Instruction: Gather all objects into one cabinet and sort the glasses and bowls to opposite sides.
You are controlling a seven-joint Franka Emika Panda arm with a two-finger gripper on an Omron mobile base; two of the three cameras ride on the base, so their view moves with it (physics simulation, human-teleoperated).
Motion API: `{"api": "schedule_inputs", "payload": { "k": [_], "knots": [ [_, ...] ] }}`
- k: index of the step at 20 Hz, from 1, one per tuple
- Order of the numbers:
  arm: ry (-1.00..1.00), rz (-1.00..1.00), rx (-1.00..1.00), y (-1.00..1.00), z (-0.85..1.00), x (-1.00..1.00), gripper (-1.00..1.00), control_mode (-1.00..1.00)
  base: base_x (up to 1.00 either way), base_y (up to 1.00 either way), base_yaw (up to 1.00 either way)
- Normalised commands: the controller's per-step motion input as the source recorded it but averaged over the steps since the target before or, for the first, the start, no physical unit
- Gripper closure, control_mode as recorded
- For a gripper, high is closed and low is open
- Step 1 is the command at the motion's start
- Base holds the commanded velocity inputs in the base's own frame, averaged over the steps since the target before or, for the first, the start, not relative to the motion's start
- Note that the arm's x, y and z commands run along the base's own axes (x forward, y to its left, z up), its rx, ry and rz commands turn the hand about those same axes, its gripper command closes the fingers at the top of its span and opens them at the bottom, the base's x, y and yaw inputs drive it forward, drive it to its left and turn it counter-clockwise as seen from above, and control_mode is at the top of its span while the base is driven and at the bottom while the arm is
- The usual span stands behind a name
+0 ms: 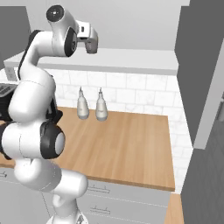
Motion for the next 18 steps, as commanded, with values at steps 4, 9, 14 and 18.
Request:
{"api": "schedule_inputs", "payload": {
  "k": [4, 9, 14, 18],
  "knots": [
    [0.00, 0.00, 0.00, 0.00, -0.06, 0.40, -1.00, -1.00, 0.00, 0.00, 0.00],
    [0.00, 0.00, 0.00, 0.00, -0.07, 0.29, -1.00, -1.00, 0.00, 0.00, 0.00],
    [0.00, -0.01, 0.00, 0.00, -0.04, 0.17, -1.00, -1.00, 0.00, 0.00, 0.00],
    [0.00, -0.01, 0.00, 0.00, -0.23, 0.28, -1.00, -1.00, 0.00, 0.00, 0.00]
  ]
}}
